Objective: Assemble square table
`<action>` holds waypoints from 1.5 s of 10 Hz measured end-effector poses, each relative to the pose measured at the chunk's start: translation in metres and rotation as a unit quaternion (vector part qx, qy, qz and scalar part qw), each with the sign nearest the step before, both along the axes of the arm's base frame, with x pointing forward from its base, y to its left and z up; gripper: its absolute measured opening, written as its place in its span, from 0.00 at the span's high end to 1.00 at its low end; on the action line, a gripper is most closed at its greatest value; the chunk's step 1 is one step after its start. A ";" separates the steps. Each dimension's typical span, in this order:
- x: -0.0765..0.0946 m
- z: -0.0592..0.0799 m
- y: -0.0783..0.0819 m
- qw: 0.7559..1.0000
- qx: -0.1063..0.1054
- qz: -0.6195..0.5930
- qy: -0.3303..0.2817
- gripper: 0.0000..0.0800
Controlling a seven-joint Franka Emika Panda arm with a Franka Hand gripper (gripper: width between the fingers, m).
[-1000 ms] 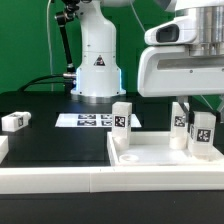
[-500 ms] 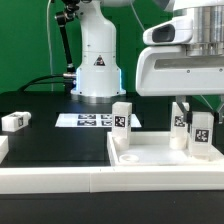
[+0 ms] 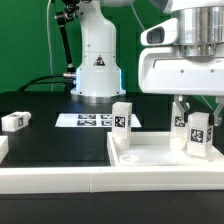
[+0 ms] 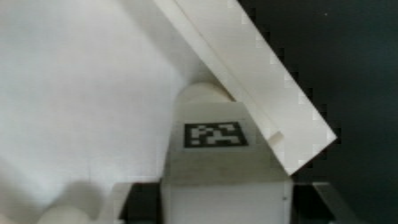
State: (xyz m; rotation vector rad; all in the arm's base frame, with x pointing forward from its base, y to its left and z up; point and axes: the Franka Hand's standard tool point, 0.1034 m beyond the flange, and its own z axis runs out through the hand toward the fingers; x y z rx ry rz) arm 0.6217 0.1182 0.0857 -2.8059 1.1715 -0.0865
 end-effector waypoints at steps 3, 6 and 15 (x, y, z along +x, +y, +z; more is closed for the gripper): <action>0.001 0.000 -0.001 0.987 0.021 -0.158 -0.003 0.64; 0.001 -0.001 -0.001 0.961 0.043 -0.274 0.007 0.64; 0.001 -0.001 0.004 0.892 0.077 -0.445 0.028 0.64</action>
Offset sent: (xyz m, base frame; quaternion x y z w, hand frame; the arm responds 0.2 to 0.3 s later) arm -0.0054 -0.0014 -0.0094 0.0087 -0.0124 0.2610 0.9652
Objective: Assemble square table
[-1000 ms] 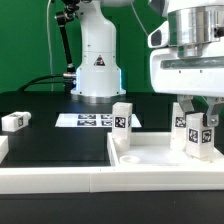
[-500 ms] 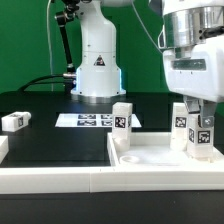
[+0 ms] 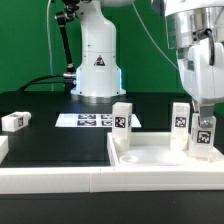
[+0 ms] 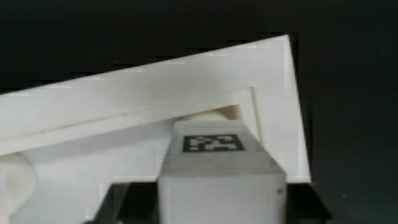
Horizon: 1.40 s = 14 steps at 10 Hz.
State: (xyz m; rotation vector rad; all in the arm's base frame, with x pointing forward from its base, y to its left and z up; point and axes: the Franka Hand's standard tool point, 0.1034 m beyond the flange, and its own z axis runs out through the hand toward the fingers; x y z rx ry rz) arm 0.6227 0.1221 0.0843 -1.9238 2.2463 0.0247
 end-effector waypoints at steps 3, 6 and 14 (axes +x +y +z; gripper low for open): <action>-0.001 0.001 -0.004 0.994 -0.013 0.107 -0.001 0.27; -0.001 0.000 -0.004 0.978 -0.025 0.207 -0.015 0.19; -0.001 0.003 -0.004 0.854 -0.068 0.515 -0.027 0.19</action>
Offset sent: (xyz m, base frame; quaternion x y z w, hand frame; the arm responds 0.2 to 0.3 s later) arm 0.0061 -0.0071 0.0022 0.0083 0.0021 -0.2472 0.9689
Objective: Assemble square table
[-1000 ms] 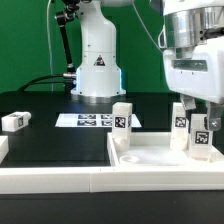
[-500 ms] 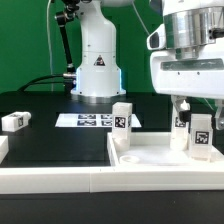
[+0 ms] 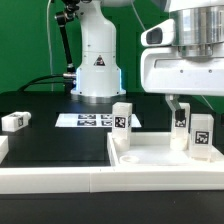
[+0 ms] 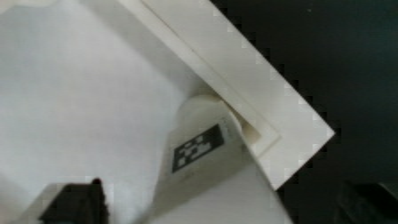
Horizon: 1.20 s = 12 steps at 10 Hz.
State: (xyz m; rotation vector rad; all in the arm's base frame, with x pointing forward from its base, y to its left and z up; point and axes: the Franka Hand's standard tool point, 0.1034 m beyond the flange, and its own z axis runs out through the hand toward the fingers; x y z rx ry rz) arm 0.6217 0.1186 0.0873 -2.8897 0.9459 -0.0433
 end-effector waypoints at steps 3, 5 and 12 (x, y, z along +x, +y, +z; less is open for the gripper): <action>0.005 0.003 -0.001 0.992 -0.020 0.123 -0.014 0.19; 0.005 0.001 -0.001 0.983 -0.025 0.181 -0.018 0.19; 0.007 0.000 -0.001 0.981 -0.029 0.191 -0.015 0.64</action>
Offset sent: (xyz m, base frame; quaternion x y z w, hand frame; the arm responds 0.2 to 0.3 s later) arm 0.0048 0.0054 -0.0004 0.0115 0.0079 -0.1304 0.9914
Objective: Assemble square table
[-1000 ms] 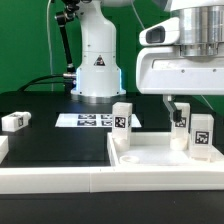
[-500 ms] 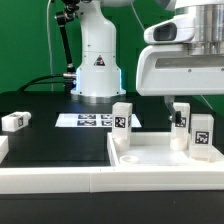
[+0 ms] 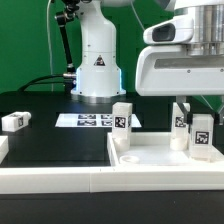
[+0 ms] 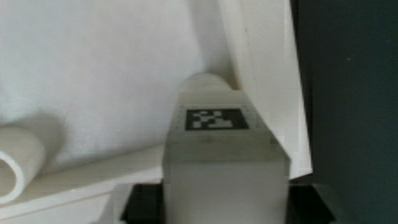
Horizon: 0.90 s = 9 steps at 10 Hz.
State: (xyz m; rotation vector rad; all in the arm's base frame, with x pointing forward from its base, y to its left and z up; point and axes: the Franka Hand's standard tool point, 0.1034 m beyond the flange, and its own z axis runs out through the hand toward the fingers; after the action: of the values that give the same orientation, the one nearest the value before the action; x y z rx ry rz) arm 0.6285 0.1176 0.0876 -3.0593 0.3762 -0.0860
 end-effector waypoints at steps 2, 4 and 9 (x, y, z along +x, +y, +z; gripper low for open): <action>0.000 0.000 0.000 0.999 0.004 -0.054 0.003 0.64; 0.001 -0.001 -0.001 0.988 0.010 -0.152 0.002 0.64; -0.001 -0.002 -0.006 0.921 0.045 -0.385 0.014 0.64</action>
Offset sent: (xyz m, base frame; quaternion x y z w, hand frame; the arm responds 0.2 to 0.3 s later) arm -0.0023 -0.0007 -0.0082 -0.0015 0.0226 0.1983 0.9799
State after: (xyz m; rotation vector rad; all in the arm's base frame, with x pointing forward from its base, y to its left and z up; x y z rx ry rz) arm 0.6274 0.1113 0.0860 -2.6221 1.5030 -0.0522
